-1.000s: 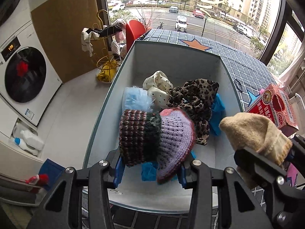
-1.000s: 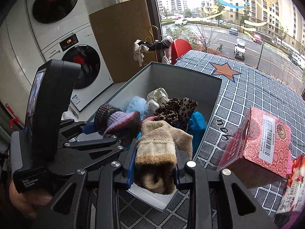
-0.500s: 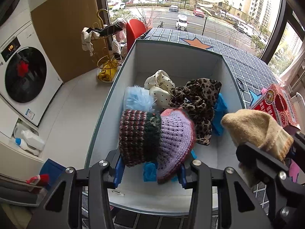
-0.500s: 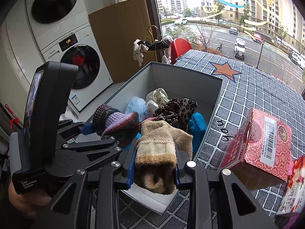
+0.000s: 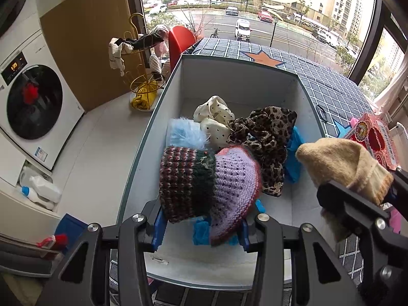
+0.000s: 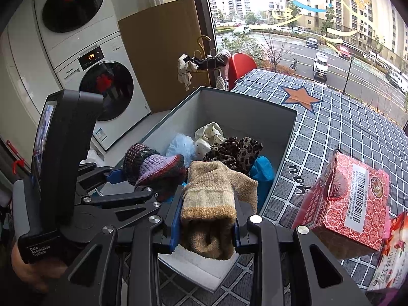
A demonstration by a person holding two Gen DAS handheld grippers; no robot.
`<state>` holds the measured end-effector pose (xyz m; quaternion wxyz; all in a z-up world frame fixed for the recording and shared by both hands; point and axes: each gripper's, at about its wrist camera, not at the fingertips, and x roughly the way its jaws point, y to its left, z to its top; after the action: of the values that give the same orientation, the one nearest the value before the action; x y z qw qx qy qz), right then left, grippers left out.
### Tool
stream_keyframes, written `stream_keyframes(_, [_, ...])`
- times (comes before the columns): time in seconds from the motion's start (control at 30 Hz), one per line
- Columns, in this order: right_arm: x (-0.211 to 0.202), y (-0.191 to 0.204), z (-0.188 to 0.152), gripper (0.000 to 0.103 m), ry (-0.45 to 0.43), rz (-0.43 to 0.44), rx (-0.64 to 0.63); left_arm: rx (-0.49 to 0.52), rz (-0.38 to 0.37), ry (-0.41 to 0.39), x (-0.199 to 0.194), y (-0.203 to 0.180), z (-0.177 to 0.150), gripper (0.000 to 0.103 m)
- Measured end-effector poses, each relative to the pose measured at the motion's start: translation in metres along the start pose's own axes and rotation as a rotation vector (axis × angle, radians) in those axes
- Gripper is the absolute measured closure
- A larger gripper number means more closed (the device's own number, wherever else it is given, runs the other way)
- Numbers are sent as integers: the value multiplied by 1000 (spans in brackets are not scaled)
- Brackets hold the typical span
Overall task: Organize soft objects
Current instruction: 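Hold the knit hat and sock above the box contents with both grippers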
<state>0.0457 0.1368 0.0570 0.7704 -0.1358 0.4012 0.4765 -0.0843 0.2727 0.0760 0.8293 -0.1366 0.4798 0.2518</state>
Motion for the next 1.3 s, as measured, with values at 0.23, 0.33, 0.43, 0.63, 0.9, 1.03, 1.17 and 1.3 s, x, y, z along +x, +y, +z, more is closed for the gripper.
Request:
stream_keyframes(0.23, [2,0,3,71,5,1,0,-8,-4,5,2,5,1,55])
stream_keyframes(0.33, [3,-1,4,71,6,-2,1,-19,-12,7,2,9,2,55])
stream_keyframes(0.43, [3,-3,5,71,5,-6,8,-28,-11,3,1,12,3,55])
stream_keyframes(0.63, [1,-5,7,71,-2,-11,8,-13,-14,-6,-1,7,6,55])
stream_keyframes(0.9, [2,-3,9,71,0,-11,1,-7,-15,-4,1,4,9,55])
stream_keyframes(1.03, [3,-3,10,71,1,-11,0,-7,-14,-3,2,4,10,55])
stream_keyframes(1.17, [3,-4,10,71,2,-12,0,-6,-13,-5,2,4,10,55])
stream_keyframes(1.3, [3,-5,11,71,0,-12,2,-3,-12,-6,2,4,12,55])
